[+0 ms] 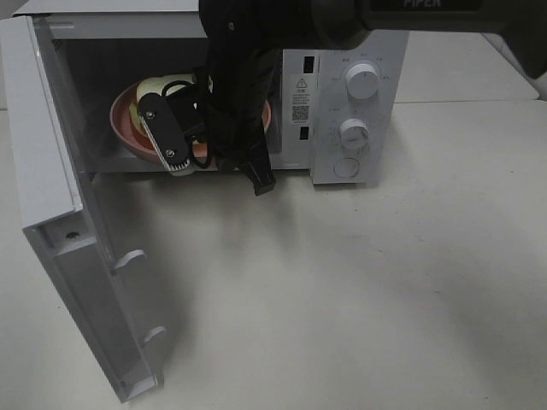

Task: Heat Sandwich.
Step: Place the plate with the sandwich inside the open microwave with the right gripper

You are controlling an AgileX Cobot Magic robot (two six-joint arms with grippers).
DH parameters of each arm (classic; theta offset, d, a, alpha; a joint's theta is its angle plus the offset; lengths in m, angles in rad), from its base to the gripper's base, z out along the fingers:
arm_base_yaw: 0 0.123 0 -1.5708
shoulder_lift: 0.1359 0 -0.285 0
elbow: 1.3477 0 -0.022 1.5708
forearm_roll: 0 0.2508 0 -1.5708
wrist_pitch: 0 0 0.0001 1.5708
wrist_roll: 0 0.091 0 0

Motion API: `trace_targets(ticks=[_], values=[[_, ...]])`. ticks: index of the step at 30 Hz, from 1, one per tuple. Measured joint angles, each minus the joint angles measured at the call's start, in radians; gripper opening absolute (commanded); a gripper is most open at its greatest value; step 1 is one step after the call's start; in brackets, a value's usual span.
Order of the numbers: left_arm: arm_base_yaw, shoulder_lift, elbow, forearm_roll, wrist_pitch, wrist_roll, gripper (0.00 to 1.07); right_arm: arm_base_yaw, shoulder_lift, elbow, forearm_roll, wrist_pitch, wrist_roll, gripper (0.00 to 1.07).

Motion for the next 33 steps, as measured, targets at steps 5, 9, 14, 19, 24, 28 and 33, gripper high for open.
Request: trace_targets(ticks=[5,9,14,19,24,28,33], values=[[0.000,0.000,0.000,0.000,0.000,0.000,0.96,0.000,0.058,-0.081,-0.005,0.029,0.021,0.01],[0.000,0.000,0.000,0.000,0.000,0.000,0.96,0.000,0.092,-0.136,-0.006,0.043,0.034,0.02],[0.000,0.000,0.000,0.000,0.000,0.000,0.96,0.000,0.122,-0.188,-0.011,0.061,0.059,0.02],[0.000,0.000,0.000,0.000,0.000,0.000,0.96,-0.012,0.150,-0.235,-0.013,0.069,0.080,0.02],[0.000,0.000,0.000,0.000,0.000,0.000,0.96,-0.031,0.176,-0.271,-0.017,0.087,0.083,0.03],[0.000,0.000,0.000,0.000,0.000,-0.001,0.96,-0.042,0.200,-0.304,-0.022,0.087,0.085,0.03],[0.000,0.000,0.000,0.000,0.000,-0.001,0.96,-0.046,0.215,-0.336,-0.024,0.077,0.085,0.03]])
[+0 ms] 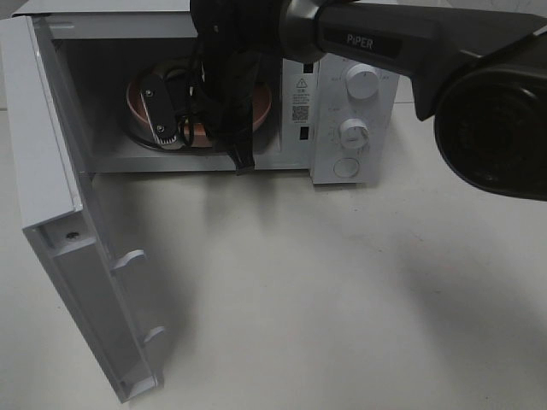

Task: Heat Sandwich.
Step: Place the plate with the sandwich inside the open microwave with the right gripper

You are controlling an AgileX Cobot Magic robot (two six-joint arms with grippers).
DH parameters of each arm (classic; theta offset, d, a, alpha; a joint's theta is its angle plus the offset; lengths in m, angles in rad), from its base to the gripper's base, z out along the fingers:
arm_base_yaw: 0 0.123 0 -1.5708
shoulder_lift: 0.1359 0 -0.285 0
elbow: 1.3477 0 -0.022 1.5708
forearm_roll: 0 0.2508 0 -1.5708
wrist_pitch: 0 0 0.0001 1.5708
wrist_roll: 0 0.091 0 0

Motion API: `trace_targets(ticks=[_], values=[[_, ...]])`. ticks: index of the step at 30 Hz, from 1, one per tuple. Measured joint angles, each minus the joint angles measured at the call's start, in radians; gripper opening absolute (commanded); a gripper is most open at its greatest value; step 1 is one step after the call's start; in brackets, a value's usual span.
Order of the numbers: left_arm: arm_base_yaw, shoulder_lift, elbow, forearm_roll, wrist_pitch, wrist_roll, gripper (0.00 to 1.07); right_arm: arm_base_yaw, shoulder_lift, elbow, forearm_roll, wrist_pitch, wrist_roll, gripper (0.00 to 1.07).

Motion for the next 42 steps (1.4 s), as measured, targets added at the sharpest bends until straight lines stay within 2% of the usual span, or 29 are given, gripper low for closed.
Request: trace_targets(ticks=[20,25,27,28,29,32,42], values=[[0.000,0.000,0.000,0.000,0.000,0.000,0.96,-0.004,0.043,-0.037,-0.007,-0.038,-0.010,0.08],[0.000,0.000,0.000,0.000,0.000,0.000,0.96,-0.004,0.043,-0.037,-0.009,-0.045,0.006,0.18],[0.000,0.000,0.000,0.000,0.000,0.000,0.96,-0.004,0.043,-0.040,-0.012,-0.050,0.022,0.25],[0.000,0.000,0.000,0.000,0.000,0.000,0.96,-0.004,0.043,-0.042,-0.013,-0.051,0.023,0.32],[0.000,0.000,0.000,0.000,0.000,0.000,0.96,-0.004,0.043,-0.042,-0.013,-0.051,0.023,0.32],[0.000,0.000,0.000,0.000,0.000,0.000,0.96,-0.004,0.043,-0.045,-0.016,-0.062,0.026,0.44],[0.000,0.000,0.000,0.000,0.000,0.000,0.96,-0.004,0.043,-0.045,-0.017,-0.112,0.125,0.63]])
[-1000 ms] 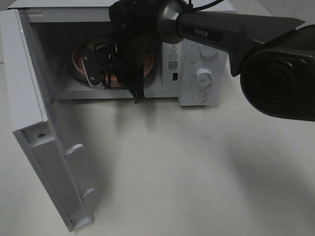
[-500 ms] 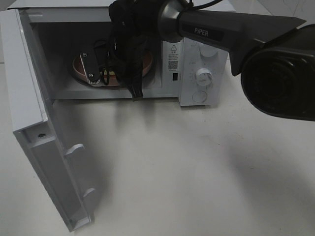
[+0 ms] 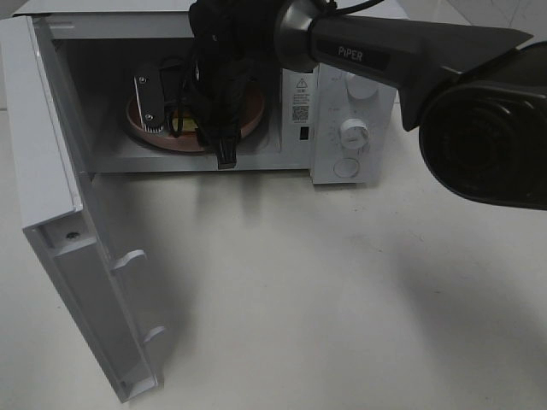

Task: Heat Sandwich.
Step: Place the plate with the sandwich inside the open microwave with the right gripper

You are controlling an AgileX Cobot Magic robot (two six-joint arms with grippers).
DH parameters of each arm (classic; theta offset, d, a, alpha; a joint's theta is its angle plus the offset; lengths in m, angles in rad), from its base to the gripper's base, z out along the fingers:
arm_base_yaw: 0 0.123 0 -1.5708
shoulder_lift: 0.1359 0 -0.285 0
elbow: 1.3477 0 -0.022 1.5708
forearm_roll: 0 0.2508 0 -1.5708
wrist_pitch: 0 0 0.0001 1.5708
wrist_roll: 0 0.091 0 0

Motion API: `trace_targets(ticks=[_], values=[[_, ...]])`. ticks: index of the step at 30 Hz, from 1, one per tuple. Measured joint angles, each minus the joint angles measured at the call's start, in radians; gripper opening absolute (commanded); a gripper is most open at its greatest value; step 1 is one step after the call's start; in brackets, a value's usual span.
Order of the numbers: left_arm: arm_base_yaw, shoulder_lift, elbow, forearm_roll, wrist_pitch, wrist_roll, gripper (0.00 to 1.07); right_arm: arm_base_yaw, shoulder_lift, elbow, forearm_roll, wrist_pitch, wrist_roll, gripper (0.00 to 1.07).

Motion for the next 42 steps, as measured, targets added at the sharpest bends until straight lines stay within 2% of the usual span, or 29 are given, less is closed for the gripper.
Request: trace_targets(ticks=[8,16,26,42], values=[[0.000,0.000,0.000,0.000,0.000,0.000,0.96,0.000,0.000,0.000,0.000,-0.009,0.003,0.78],[0.000,0.000,0.000,0.000,0.000,0.000,0.96,0.000,-0.002,0.007,0.000,-0.017,0.029,0.78],[0.000,0.000,0.000,0.000,0.000,0.000,0.96,0.000,-0.092,0.189,-0.017,-0.190,0.035,0.77],[0.000,0.000,0.000,0.000,0.000,0.000,0.96,0.000,-0.206,0.386,-0.106,-0.267,0.118,0.76]])
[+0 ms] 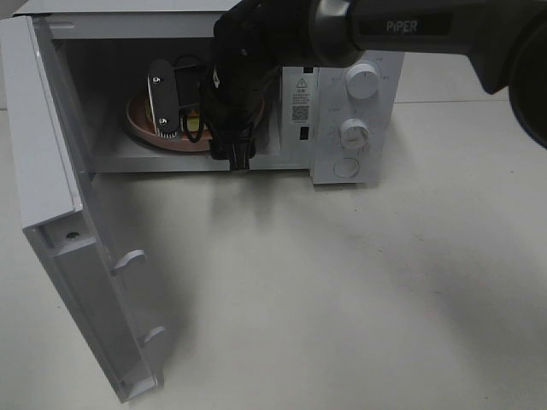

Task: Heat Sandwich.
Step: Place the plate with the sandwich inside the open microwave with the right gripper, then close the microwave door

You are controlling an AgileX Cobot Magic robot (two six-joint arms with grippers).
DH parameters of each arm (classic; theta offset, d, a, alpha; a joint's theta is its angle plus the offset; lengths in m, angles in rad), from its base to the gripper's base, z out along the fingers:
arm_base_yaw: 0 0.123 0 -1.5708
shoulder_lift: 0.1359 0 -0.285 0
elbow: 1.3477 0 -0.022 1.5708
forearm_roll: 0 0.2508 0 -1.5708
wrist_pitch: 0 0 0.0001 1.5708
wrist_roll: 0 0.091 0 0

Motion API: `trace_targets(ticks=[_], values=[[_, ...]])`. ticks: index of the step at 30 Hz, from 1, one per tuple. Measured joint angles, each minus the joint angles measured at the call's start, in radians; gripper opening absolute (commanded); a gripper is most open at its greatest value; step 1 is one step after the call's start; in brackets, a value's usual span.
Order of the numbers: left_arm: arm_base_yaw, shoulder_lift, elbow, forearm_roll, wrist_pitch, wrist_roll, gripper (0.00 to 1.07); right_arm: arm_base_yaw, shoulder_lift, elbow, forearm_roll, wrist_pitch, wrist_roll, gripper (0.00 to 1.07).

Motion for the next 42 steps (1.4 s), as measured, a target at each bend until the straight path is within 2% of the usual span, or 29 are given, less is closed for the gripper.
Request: trace_targets(ticks=[5,17,34,42], values=[[0.000,0.000,0.000,0.000,0.000,0.000,0.96,0.000,-0.039,0.059,-0.002,-0.036,0.009,0.76],[0.000,0.000,0.000,0.000,0.000,0.000,0.96,0.000,-0.199,0.304,-0.004,-0.145,0.013,0.76],[0.000,0.000,0.000,0.000,0.000,0.000,0.96,0.000,-0.408,0.558,-0.007,-0.157,0.074,0.76],[0.000,0.000,0.000,0.000,0.000,0.000,0.96,0.000,-0.522,0.679,-0.008,-0.159,0.196,0.76]])
